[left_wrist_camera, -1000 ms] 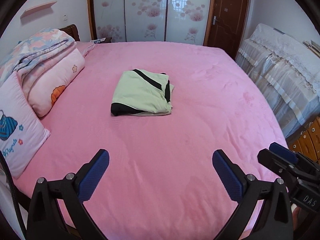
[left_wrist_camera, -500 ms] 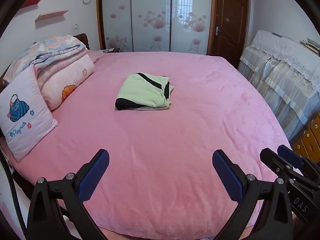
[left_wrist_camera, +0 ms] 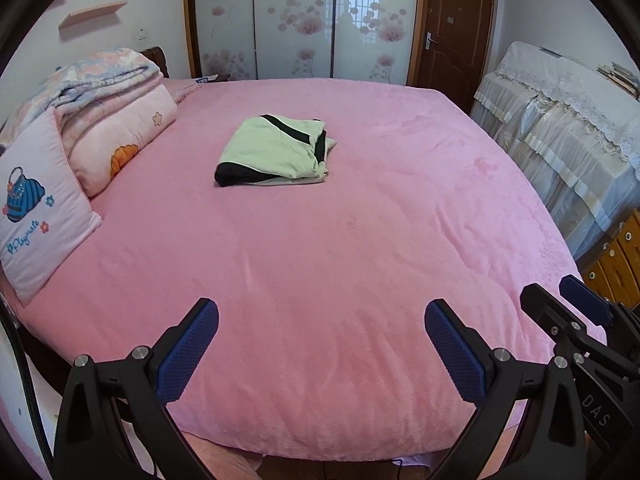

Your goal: Fold large clothes

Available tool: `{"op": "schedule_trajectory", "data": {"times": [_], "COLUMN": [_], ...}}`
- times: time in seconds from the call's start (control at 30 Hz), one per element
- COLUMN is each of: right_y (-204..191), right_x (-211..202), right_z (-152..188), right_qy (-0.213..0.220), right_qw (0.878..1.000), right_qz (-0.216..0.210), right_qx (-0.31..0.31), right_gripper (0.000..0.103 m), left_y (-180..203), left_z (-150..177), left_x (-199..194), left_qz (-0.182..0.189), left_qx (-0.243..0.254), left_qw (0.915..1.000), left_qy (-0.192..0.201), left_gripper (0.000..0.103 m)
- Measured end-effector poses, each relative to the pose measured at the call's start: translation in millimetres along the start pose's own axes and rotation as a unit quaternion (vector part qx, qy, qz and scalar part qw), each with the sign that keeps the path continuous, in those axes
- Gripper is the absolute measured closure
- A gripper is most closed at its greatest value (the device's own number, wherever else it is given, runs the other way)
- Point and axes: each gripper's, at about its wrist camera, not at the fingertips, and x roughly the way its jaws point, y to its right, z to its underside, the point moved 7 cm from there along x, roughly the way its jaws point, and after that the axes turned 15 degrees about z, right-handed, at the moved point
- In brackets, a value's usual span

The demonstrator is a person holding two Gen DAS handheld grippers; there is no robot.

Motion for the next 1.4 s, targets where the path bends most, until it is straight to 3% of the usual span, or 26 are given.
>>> {"op": "schedule_trajectory", "data": {"times": [0.8,1.13,1.4], "right_y": [2.1,7.6,6.3], "right_x": [6.3,7.2,1.2], "right_z": [-0.1,1.0,1.1], "right_qy": [-0.003,-0.008,0.002], "right_qw": [1.000,1.000,1.000], "right_qz": [0.005,0.003,0.006], "right_qx": [-0.014,-0.012,-0.018], "right_gripper": [0.043,0.029,0.028], "left_y": [4.0,0.5,1.4], "left_z": [3.7,5.6,6.7], "left_x": [7.5,7.9,8.9], "left_qz": [-0.007,-0.011,-0.013], "left_qx": [0.003,-0.005,-0.007], "left_qw": [0.9999,0.9997,0.9997], "left_qy": [-0.014,-0.019,-0.021], "left_gripper": [0.001,0.001,0.001]}}
